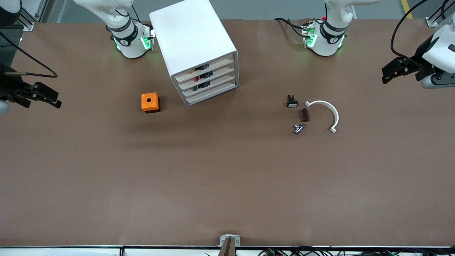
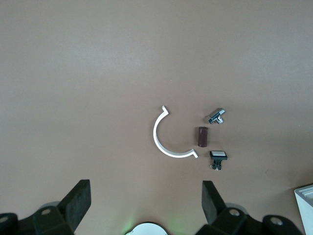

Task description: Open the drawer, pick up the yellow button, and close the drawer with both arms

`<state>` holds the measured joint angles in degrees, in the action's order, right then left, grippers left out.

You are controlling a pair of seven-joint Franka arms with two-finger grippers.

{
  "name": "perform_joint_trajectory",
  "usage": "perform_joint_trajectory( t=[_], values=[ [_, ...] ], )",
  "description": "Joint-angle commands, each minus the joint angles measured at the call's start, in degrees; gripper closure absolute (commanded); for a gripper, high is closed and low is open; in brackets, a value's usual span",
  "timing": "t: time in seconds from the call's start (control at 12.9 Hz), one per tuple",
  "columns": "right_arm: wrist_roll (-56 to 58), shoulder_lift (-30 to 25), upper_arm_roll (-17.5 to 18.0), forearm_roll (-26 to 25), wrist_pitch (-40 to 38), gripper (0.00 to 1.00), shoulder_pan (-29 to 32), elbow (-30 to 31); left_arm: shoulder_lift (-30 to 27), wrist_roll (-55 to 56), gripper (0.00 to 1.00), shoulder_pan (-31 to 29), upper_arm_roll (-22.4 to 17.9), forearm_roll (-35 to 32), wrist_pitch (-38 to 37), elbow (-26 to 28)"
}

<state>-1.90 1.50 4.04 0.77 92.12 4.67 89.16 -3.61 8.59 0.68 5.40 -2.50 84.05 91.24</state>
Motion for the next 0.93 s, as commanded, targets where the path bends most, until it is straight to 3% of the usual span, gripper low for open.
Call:
perform_joint_trajectory(
  t=[0.0,0.85],
  values=[
    [0.0,-1.1,-0.1,-0.9,0.2,0.00,-0.1,0.7,1.1,-0.9,0.00,-0.3,0.1,0.0,-0.6,-1.9],
    [0.0,-1.1,-0.2,-0.9,0.2,0.00,0.0,0.8,4.0,0.2,0.00,1.4,0.8,0.0,-0.1,-2.5]
  ],
)
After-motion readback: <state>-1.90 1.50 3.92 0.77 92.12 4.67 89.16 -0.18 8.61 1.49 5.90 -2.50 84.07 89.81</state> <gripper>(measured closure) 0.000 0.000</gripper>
